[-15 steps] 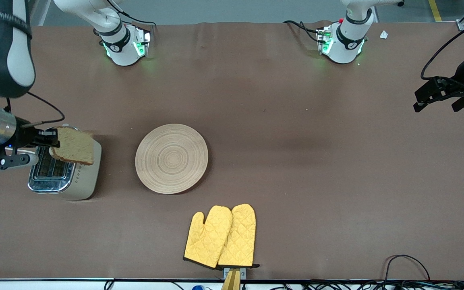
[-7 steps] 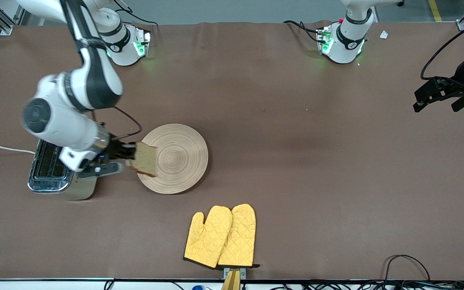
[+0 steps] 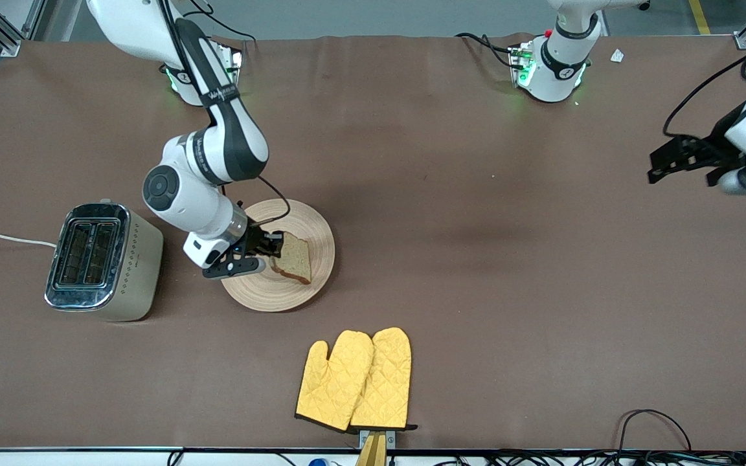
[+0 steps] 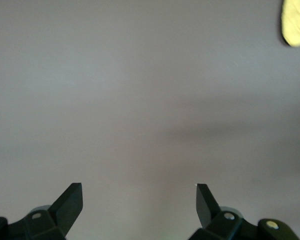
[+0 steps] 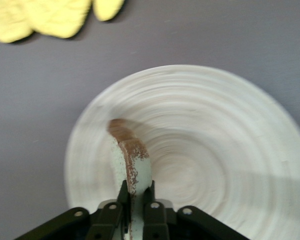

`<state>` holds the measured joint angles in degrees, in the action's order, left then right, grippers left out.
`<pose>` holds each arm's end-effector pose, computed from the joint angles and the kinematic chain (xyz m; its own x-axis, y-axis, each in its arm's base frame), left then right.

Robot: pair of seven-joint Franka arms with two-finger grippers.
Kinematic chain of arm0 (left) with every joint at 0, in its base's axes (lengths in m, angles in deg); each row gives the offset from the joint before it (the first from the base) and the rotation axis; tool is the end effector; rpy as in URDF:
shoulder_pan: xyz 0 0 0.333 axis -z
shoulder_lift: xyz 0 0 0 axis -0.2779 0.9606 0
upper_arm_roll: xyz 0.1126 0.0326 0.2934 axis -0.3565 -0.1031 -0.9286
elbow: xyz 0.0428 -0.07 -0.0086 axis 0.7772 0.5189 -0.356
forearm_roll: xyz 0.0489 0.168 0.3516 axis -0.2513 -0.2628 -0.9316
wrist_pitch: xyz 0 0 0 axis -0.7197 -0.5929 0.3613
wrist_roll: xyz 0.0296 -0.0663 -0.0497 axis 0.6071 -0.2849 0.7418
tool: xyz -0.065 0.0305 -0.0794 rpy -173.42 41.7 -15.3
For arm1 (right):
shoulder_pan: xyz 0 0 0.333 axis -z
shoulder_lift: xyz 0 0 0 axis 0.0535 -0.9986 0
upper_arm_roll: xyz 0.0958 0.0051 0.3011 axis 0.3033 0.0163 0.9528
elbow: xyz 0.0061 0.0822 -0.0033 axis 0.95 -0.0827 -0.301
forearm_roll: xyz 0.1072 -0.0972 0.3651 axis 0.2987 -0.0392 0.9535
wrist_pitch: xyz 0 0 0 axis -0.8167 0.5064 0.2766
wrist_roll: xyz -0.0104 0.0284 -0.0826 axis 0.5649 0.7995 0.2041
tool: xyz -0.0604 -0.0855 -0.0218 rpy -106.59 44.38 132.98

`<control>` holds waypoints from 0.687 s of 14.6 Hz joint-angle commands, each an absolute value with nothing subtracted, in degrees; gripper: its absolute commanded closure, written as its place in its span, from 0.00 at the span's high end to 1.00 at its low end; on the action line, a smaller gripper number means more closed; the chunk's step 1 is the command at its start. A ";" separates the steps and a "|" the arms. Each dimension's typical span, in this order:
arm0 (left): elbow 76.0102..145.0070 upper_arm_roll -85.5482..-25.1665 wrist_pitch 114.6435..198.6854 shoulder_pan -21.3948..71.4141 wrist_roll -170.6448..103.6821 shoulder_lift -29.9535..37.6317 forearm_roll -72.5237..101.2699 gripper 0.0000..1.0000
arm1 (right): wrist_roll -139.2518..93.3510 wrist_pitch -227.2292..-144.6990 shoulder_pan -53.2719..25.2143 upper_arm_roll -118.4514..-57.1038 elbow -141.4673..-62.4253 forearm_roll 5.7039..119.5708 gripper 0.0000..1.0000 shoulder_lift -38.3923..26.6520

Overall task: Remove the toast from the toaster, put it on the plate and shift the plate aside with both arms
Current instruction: 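Lower the toast onto the wooden plate and open the right gripper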

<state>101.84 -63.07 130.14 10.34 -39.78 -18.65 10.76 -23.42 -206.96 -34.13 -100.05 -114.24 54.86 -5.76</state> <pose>0.5667 -0.0542 0.5882 0.9949 -0.0795 -0.0626 -0.0727 -0.9920 0.1033 0.5854 0.2225 0.2875 0.9956 0.0815 0.0457 0.0902 -0.9660 -0.2424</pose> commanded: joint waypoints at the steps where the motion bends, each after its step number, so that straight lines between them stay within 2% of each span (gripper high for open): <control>1: 100.80 -62.87 128.97 11.12 -39.58 -11.87 21.60 1.00 | -9.84 -205.54 -26.14 -100.17 -116.83 56.55 1.00 -5.26; 4: 100.71 -62.87 132.92 13.58 -39.23 -2.83 37.15 1.00 | -5.57 -196.05 -21.63 -101.30 -117.27 55.86 1.00 -0.62; 6: 100.36 -62.87 137.30 16.47 -38.88 3.59 45.86 1.00 | -7.05 -188.94 -22.24 -105.86 -117.10 54.80 1.00 2.46; 10: 97.56 -62.87 153.62 29.02 -39.40 16.06 54.32 1.00 | -17.15 -181.10 -21.80 -106.94 -116.13 40.50 1.00 11.86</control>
<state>101.97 -62.55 147.58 22.89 -39.87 10.17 51.04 -12.29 -183.44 -21.22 -106.87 -114.74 46.12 5.64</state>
